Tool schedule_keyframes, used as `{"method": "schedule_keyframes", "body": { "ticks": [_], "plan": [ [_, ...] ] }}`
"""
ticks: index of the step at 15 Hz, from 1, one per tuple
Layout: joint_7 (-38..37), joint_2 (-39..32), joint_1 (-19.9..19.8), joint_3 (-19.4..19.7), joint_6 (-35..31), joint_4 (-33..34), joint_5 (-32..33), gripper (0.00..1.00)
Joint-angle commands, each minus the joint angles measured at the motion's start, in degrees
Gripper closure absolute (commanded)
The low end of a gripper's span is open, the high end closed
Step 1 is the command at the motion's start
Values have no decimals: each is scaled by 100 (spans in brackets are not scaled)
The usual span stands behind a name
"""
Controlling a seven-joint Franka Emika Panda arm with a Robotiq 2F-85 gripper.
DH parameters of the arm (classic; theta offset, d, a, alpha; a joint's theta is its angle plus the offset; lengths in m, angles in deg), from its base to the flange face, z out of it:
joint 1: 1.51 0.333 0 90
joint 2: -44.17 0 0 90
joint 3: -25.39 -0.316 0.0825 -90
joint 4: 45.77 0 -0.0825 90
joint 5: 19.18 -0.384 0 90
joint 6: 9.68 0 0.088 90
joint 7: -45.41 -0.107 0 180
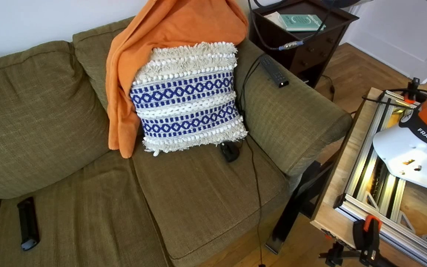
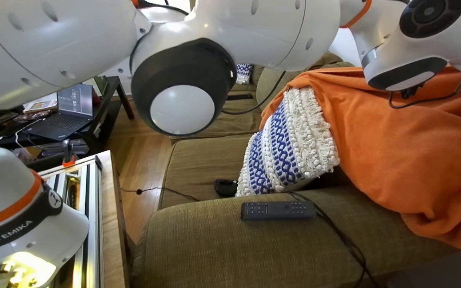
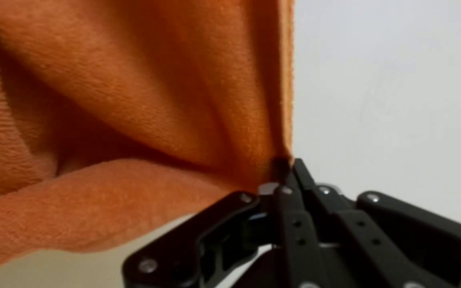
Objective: Pull the orange cloth slightly to the right
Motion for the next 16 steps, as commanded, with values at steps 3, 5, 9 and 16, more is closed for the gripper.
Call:
{"method": "schedule_keyframes", "body": {
  "ticks": [3,5,9,16],
  "plan": [
    [-260,-251,-26,366,396,230,126,67],
    [-176,-105,-16,411,791,123,148,51],
    [-641,458,79,1012,2193,-383,305,20],
    [-1551,1187,467,2266,4155,-904,993,0]
  ]
}}
